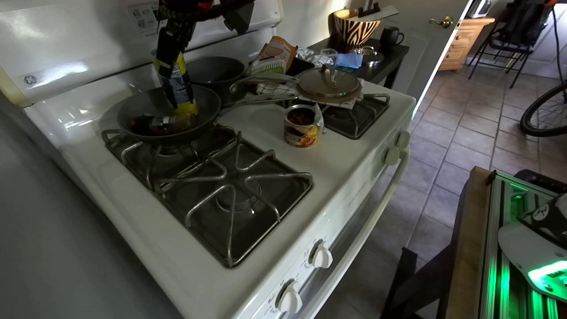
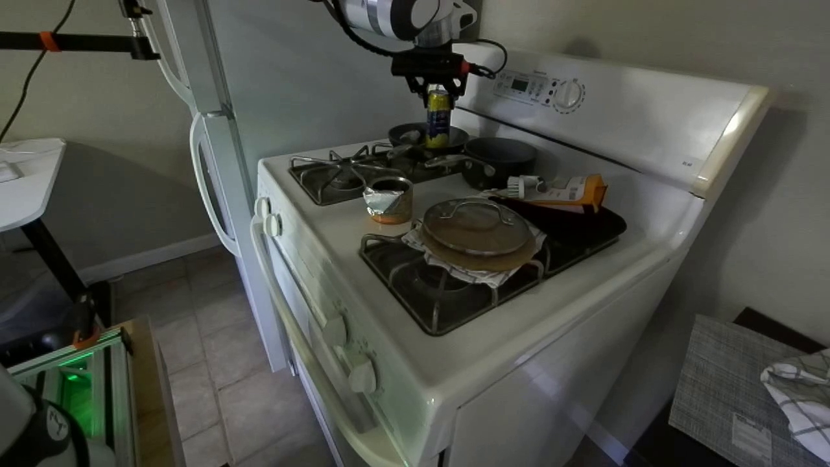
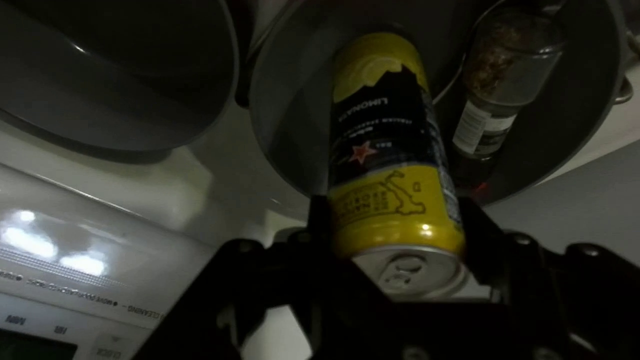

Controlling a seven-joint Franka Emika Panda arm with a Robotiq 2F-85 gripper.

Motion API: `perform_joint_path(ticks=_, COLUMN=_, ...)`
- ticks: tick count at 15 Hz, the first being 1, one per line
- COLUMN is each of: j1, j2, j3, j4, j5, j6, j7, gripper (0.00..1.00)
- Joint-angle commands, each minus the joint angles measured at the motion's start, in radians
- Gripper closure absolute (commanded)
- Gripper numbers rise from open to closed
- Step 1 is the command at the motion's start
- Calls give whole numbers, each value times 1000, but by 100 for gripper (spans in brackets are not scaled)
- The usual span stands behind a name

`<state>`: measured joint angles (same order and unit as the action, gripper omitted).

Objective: Remove the can and bottle from the pan and put them inside the pot

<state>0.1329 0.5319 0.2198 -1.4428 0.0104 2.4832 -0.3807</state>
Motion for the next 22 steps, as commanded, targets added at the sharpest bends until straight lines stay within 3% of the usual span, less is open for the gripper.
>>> perform_joint_path(ticks=1, j1=2, j2=22, j3=13, j4=29, j5=3, j6=8, j7=-17, gripper=62)
perform_joint_path(ticks=5, j1=14, j2=-37, j3=-3, j4=40, j5=-14, j6=-43, j7=25, gripper=62)
perform_joint_path(ticks=10, j1=31, j2=-95, j3=-89, j4=80, j5=-93, j6=-31, j7=155, gripper=62)
perform_joint_path(ticks=14, j1=38, j2=-89, j3=-164, j4=101, j5=-172, j6=-29, j7=296, gripper=62)
perform_joint_path(ticks=22, j1=51, j2=-39, j3=-212, j4=53, j5=-200, j6=8, j7=445, gripper=62)
